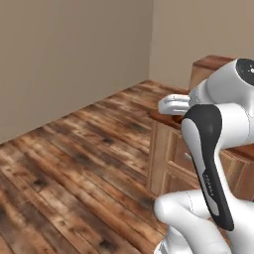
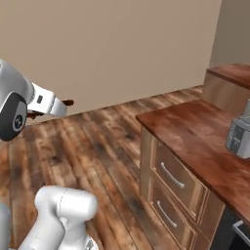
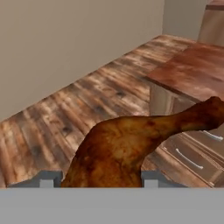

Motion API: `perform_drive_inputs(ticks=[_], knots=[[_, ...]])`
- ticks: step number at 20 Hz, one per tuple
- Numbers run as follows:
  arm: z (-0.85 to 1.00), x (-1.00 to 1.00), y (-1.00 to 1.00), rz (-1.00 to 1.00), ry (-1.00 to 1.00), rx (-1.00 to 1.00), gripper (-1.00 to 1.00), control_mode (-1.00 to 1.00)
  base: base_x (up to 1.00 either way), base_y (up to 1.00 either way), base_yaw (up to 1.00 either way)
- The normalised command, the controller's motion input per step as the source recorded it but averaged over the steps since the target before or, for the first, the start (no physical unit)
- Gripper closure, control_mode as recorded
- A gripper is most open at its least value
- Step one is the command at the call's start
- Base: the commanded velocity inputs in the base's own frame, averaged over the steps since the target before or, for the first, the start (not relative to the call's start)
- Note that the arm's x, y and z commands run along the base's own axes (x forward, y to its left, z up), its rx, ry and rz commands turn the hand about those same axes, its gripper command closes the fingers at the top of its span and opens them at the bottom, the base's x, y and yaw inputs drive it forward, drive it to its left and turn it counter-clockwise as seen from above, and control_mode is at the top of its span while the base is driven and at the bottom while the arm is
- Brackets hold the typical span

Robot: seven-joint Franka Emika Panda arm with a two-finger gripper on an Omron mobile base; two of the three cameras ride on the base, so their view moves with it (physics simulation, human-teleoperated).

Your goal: Take the cheese, chicken drumstick, and lemon from the fridge and place them on the plate on the dining counter to create an appetizer plate.

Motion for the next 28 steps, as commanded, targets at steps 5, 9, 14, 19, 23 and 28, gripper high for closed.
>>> perform_drive_inputs(ticks=[5,9,14,19,23,28], knots=[[0.0,0.0,0.0,0.0,0.0,0.0,1.0,1.0,1.0,0.94,-0.48],[0.0,0.0,0.0,0.0,0.0,0.0,1.0,1.0,1.0,0.99,-0.49],[0.0,0.0,0.0,0.0,0.0,0.0,1.0,1.0,0.94,0.99,-0.5],[0.0,0.0,0.0,0.0,0.0,0.0,1.0,1.0,0.85,1.0,-0.5],[0.0,0.0,0.0,0.0,0.0,0.0,1.0,1.0,0.82,0.98,-0.5],[0.0,0.0,0.0,0.0,0.0,0.0,1.0,1.0,0.8,0.94,-0.49]])
